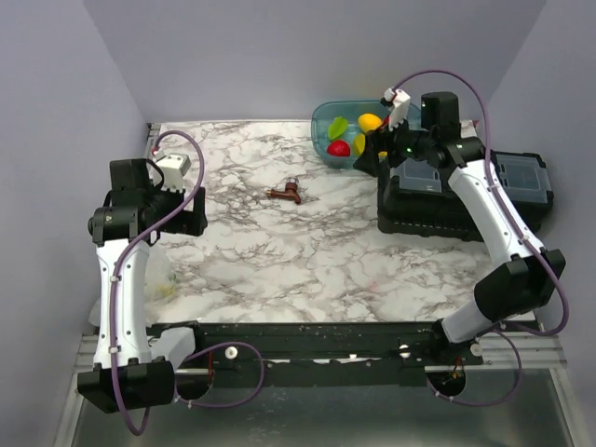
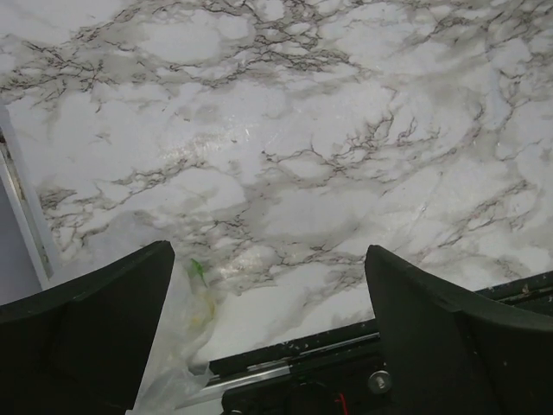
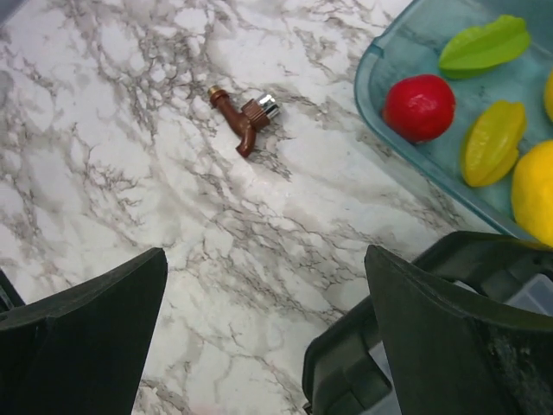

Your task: Place the fake fruits into the plastic bag and tie a complex knot

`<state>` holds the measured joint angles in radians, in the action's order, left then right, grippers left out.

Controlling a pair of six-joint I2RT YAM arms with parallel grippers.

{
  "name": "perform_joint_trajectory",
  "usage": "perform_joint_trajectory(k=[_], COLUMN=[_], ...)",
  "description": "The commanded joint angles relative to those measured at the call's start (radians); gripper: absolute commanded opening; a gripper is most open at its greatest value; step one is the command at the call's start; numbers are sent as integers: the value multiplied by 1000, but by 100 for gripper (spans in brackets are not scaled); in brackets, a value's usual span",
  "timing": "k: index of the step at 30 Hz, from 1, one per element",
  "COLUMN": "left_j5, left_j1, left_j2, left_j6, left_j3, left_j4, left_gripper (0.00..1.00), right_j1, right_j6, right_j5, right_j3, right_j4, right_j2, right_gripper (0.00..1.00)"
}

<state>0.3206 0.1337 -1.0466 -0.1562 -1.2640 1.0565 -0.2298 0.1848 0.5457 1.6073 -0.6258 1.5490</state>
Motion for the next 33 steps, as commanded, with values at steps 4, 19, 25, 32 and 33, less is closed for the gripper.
perform_joint_trajectory(k=[4,19,25,32,33], left_j5=[-11,-192,-231,-239,-219], left_j1=[138,532,557,556,554], left_j2=[-35,-14,-130,-288,-310], left_j6=[-337,-823,-837,-783,-767], left_j3=[-46,288,436,542,535], left_j4=[242,96,-89,-266,-265], left_gripper=[98,99,98,86,78], right_j1=[-111,-348,-371,-375,-374], right_j6=[21,68,79,108,107], right_j5=[31,-39,46,62,69], right_j3=[-49,-157,-205,-255,-266], right_j4=[-17,-15,0,23,32], right_j2=[24,46,34,7,4], right_gripper=[100,100,100,100,100])
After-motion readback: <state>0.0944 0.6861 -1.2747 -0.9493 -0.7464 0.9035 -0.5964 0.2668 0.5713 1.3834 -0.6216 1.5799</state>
